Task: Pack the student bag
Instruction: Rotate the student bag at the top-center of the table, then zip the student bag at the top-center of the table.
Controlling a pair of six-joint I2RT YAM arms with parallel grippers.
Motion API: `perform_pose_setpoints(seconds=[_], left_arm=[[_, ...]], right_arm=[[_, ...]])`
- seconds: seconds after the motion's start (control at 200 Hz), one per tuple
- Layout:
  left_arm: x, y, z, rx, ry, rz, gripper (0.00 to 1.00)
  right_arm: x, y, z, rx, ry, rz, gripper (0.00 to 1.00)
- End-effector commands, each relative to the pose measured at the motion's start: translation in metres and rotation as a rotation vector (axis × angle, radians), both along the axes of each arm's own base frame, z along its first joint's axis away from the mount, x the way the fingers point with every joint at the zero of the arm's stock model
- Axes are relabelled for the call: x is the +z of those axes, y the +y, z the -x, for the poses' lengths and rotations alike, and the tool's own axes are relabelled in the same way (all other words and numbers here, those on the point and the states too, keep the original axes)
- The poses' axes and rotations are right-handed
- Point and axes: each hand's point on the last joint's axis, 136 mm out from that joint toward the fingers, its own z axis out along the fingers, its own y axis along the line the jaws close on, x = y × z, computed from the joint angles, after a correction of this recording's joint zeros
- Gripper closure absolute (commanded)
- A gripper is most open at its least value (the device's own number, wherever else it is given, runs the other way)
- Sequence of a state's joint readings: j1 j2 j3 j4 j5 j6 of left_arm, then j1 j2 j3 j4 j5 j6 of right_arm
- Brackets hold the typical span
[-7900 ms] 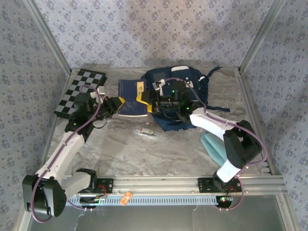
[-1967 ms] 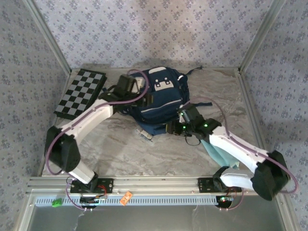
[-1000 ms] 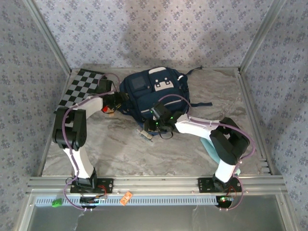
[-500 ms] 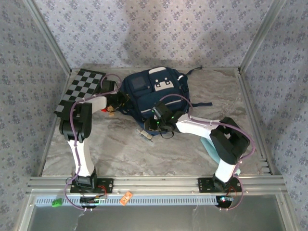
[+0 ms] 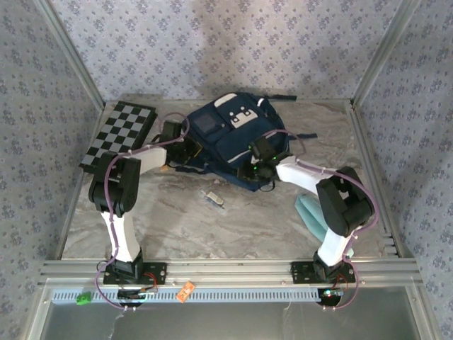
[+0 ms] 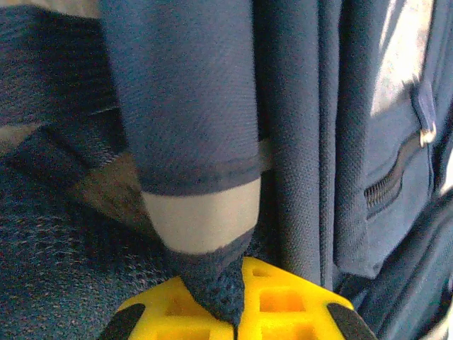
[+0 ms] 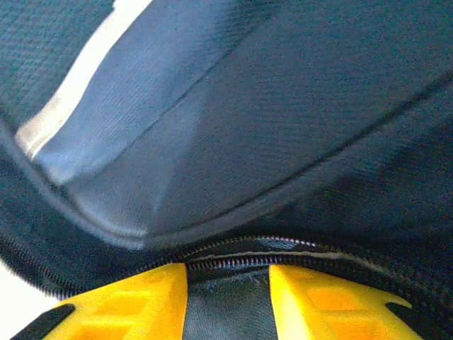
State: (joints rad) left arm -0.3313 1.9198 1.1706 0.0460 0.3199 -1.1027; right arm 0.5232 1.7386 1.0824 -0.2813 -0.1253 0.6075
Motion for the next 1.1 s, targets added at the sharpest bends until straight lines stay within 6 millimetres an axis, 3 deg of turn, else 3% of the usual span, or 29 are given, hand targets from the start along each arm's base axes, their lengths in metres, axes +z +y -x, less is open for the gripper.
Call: perform_pose_setpoints(seconds=[0.0,0.095,0.25,0.375,0.495,0.63,0.734,0.919,1.094], left_arm=[[0.029,-0.043,0.025,-0.024,0.03,0.13,1.0],[0.039,-0.058,0.028,-0.017,0.022,0.114,1.0],[0.046,-0.072,0.031,0.002,0.038,0.094,1.0],[0.05,-0.083,0.035,0.016,0.039,0.12,1.0],[0.052,-0.088,0.043,0.034,0.041,0.127,1.0],[0.059,-0.096,0.049,0.028,0.027,0.139,1.0],[0.06,-0.098,0.054,0.03,0.039,0.152,1.0],[0.068,-0.111,0.065,0.003,0.036,0.212,1.0],[0.074,-0.115,0.073,-0.014,0.028,0.215,1.0]], right_arm=[[0.018,-0.05,-0.025,-0.049,-0.067,0.137,0.61],[0.043,-0.066,-0.022,-0.059,-0.107,0.187,0.55],[0.071,-0.075,0.012,-0.058,-0.133,0.227,0.46],[0.076,-0.06,0.046,-0.017,-0.119,0.272,0.42],[0.069,-0.015,0.068,0.054,-0.117,0.217,0.43],[0.061,0.04,0.067,0.094,-0.146,0.101,0.51],[0.048,0.058,0.055,0.067,-0.155,0.097,0.55],[0.035,0.054,0.029,-0.085,-0.185,0.118,0.63],[0.04,0.045,0.009,-0.194,-0.254,0.135,0.59]])
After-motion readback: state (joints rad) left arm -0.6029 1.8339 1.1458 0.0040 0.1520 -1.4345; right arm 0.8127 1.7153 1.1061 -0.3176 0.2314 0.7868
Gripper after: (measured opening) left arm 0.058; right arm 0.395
